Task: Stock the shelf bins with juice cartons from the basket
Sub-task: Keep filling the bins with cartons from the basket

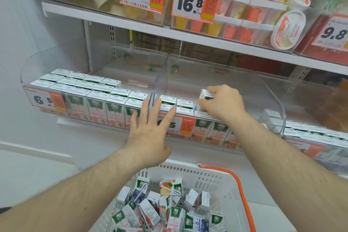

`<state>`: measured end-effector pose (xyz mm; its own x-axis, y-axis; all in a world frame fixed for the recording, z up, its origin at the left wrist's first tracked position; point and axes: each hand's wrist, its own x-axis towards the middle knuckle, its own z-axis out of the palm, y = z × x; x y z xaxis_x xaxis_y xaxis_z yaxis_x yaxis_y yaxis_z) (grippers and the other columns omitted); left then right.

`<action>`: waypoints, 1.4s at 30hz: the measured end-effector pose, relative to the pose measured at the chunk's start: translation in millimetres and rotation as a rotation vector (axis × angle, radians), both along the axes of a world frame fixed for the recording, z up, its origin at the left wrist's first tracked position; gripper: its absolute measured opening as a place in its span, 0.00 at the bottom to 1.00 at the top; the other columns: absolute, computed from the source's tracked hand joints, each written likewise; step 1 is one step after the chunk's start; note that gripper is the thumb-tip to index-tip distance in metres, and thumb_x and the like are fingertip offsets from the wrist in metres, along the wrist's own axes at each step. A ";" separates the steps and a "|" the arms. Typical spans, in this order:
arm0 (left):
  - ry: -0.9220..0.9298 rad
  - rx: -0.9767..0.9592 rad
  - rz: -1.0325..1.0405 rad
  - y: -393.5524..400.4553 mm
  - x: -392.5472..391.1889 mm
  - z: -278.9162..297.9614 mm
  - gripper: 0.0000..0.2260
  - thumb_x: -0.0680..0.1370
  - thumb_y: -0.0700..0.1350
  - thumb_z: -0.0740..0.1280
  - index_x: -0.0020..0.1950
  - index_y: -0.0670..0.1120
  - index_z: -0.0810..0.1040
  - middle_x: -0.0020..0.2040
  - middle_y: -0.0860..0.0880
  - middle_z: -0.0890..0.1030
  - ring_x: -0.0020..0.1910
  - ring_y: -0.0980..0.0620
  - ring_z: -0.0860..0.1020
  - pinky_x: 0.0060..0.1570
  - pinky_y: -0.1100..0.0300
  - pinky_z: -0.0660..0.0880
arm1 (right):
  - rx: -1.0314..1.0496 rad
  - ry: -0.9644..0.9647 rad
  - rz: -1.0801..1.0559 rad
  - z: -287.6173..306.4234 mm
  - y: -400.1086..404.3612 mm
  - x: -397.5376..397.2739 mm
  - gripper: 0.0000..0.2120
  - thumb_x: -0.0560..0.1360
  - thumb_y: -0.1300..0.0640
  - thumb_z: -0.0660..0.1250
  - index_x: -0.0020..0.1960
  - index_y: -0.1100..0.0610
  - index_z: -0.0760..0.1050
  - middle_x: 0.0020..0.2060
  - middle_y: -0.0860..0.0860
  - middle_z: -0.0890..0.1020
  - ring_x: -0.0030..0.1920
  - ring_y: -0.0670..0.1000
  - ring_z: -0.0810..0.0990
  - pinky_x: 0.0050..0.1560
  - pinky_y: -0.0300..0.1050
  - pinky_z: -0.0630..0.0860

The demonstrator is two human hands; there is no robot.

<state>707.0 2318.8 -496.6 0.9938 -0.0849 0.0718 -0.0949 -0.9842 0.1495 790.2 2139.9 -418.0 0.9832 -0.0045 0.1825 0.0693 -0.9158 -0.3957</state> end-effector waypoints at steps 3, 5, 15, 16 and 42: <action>0.020 -0.013 -0.005 0.0 -0.1 0.3 0.47 0.76 0.55 0.65 0.73 0.60 0.26 0.73 0.48 0.22 0.70 0.42 0.21 0.73 0.39 0.36 | -0.081 0.104 0.038 -4.6 7.6 3.1 0.22 0.73 0.46 0.67 0.66 0.52 0.77 0.58 0.51 0.82 0.57 0.55 0.79 0.54 0.47 0.77; 0.020 -0.007 -0.013 0.7 -0.3 -0.2 0.47 0.76 0.54 0.65 0.73 0.60 0.25 0.72 0.48 0.22 0.70 0.41 0.21 0.73 0.39 0.35 | -0.116 0.155 0.045 -5.7 11.7 5.1 0.24 0.74 0.47 0.67 0.68 0.54 0.75 0.63 0.50 0.80 0.61 0.55 0.77 0.56 0.47 0.76; -0.010 -0.013 0.023 -3.8 2.8 -6.3 0.47 0.76 0.51 0.65 0.73 0.59 0.26 0.72 0.47 0.22 0.69 0.41 0.21 0.73 0.40 0.34 | -0.141 0.215 0.022 -24.7 19.1 12.4 0.16 0.71 0.43 0.57 0.37 0.55 0.71 0.38 0.52 0.81 0.39 0.54 0.77 0.42 0.47 0.75; -0.031 -0.016 0.023 -2.9 2.4 -7.1 0.47 0.75 0.51 0.65 0.73 0.60 0.26 0.73 0.47 0.22 0.70 0.42 0.21 0.73 0.40 0.35 | -0.218 0.221 0.034 -26.6 19.7 12.4 0.20 0.73 0.40 0.54 0.40 0.54 0.74 0.39 0.51 0.82 0.42 0.54 0.79 0.55 0.54 0.75; 0.687 -0.185 0.151 10.0 -45.3 -220.1 0.18 0.77 0.47 0.63 0.67 0.47 0.69 0.61 0.45 0.75 0.54 0.46 0.75 0.52 0.53 0.75 | 0.039 0.492 0.177 -257.4 -46.5 -90.5 0.14 0.76 0.61 0.61 0.32 0.55 0.74 0.31 0.51 0.79 0.32 0.50 0.77 0.37 0.43 0.74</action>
